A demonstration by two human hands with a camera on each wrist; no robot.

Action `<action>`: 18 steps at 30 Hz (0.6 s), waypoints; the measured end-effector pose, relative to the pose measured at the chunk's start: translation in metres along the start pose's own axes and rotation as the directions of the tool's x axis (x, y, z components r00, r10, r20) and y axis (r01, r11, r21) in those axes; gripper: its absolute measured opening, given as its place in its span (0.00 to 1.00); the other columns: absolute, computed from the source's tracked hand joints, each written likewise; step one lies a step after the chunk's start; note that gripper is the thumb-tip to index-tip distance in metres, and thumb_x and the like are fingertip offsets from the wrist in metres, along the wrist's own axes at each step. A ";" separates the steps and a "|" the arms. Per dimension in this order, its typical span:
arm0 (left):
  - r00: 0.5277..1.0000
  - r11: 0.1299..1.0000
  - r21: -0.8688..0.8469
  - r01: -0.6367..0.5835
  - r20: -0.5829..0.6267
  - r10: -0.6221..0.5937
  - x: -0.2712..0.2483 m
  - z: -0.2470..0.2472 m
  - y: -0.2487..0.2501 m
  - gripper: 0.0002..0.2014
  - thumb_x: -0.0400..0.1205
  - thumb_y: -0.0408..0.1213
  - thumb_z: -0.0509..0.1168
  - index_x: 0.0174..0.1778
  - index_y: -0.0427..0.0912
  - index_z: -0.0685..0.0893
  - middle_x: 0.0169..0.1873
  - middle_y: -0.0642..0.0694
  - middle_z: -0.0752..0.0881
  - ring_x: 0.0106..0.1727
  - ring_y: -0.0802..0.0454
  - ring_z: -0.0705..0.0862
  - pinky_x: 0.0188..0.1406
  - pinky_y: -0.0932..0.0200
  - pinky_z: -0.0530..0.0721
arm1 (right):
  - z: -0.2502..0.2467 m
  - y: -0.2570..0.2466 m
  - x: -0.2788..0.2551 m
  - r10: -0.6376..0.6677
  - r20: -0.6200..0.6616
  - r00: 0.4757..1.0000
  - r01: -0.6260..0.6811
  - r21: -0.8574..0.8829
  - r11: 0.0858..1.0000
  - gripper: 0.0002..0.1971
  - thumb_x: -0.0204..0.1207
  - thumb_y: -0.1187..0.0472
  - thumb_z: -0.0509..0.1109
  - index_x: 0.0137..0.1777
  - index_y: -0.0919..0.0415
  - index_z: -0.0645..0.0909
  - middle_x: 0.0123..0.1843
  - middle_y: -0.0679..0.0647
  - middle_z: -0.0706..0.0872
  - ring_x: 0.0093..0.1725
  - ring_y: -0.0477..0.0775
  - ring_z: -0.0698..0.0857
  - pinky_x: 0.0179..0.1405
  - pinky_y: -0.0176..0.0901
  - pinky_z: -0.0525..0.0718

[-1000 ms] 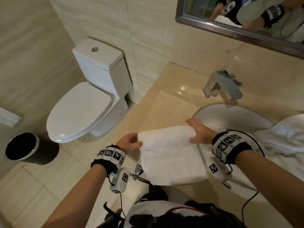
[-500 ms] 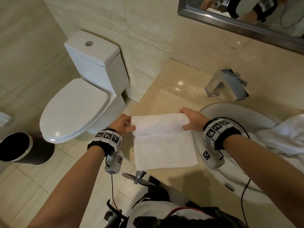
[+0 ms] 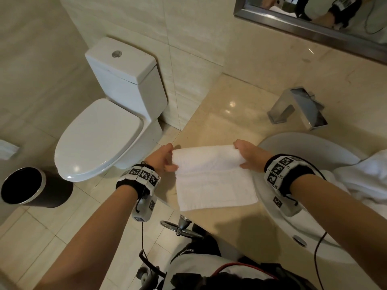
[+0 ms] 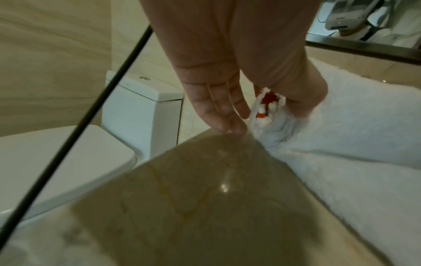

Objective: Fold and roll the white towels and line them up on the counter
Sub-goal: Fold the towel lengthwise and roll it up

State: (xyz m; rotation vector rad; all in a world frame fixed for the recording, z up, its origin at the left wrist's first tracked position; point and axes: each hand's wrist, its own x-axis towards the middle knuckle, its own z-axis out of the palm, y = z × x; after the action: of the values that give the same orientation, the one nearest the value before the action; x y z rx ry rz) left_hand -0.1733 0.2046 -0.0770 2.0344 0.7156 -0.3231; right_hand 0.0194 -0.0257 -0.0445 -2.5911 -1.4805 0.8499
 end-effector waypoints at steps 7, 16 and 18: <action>0.996 0.899 0.437 -0.022 -0.064 0.056 -0.022 0.008 0.013 0.21 0.75 0.43 0.68 0.62 0.43 0.72 0.56 0.46 0.75 0.55 0.45 0.79 0.57 0.49 0.77 | 0.002 0.007 -0.016 0.018 0.171 0.985 -0.007 -0.061 0.998 0.33 0.66 0.79 0.65 0.71 0.66 0.60 0.82 0.61 0.50 0.83 0.59 0.51 0.80 0.42 0.55; 0.987 0.811 0.583 0.047 -0.153 0.053 -0.060 0.024 0.026 0.15 0.83 0.42 0.58 0.65 0.45 0.68 0.61 0.44 0.73 0.54 0.42 0.80 0.53 0.49 0.80 | -0.010 0.016 -0.047 0.161 0.098 0.982 -0.188 0.545 0.817 0.25 0.73 0.83 0.51 0.59 0.57 0.75 0.78 0.61 0.68 0.78 0.61 0.68 0.69 0.43 0.68; 0.988 0.726 0.687 0.032 -0.129 0.079 -0.066 0.026 0.024 0.18 0.83 0.44 0.58 0.68 0.46 0.66 0.60 0.45 0.74 0.52 0.43 0.81 0.45 0.53 0.79 | -0.016 0.016 -0.054 0.339 0.031 0.940 -0.258 0.717 0.648 0.19 0.78 0.79 0.53 0.63 0.66 0.77 0.72 0.67 0.75 0.65 0.61 0.79 0.49 0.39 0.77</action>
State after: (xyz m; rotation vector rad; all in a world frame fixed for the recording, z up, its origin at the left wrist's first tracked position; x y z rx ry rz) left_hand -0.2098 0.1494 -0.0428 2.8067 0.7236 -0.4772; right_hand 0.0183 -0.0747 -0.0116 -2.2137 -0.4945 1.0287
